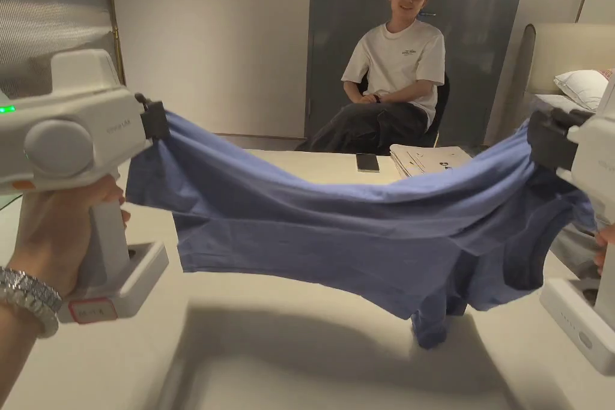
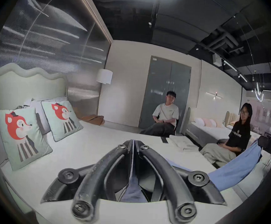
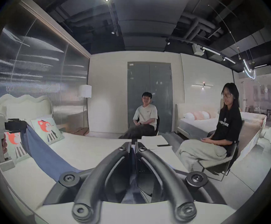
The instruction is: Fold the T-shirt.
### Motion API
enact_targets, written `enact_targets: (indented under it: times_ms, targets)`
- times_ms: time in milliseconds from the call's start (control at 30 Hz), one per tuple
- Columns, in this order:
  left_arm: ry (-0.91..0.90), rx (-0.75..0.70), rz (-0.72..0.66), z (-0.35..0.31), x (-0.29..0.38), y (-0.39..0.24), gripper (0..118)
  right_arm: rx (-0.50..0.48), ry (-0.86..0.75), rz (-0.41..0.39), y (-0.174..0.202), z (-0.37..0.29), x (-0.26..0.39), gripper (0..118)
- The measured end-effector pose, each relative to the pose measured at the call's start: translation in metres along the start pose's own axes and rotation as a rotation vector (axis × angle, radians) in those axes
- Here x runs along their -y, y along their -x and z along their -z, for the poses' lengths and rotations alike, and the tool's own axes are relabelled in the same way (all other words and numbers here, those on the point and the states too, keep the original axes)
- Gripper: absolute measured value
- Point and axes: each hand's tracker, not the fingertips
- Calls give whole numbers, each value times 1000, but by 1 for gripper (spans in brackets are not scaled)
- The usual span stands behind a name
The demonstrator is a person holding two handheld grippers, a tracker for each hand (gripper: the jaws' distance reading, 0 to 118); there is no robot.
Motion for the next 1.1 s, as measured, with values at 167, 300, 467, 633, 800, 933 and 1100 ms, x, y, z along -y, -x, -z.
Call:
enact_targets:
  times_ms: [167, 300, 467, 633, 800, 933, 1100]
  targets:
    - [70, -8, 12, -48, 33, 7, 1, 11, 65, -1, -2, -54, 30, 4]
    - [121, -8, 4, -101, 66, 13, 1, 18, 129, 28, -8, -106, 60, 4]
    - [183, -15, 1, -166, 113, 20, 1, 14, 199, 48, -6, -169, 98, 4]
    - [276, -26, -21, -223, 171, 33, 1, 17, 266, 82, -2, -228, 144, 4]
    - [361, -58, -64, -265, 225, 49, 1, 19, 353, 119, 2, -271, 190, 4]
    - [447, -88, -100, -281, 264, 65, 1, 44, 419, 138, 3, -288, 227, 4]
    - [550, -137, -108, -287, 303, 78, 1, 89, 532, 132, 0, -294, 271, 4]
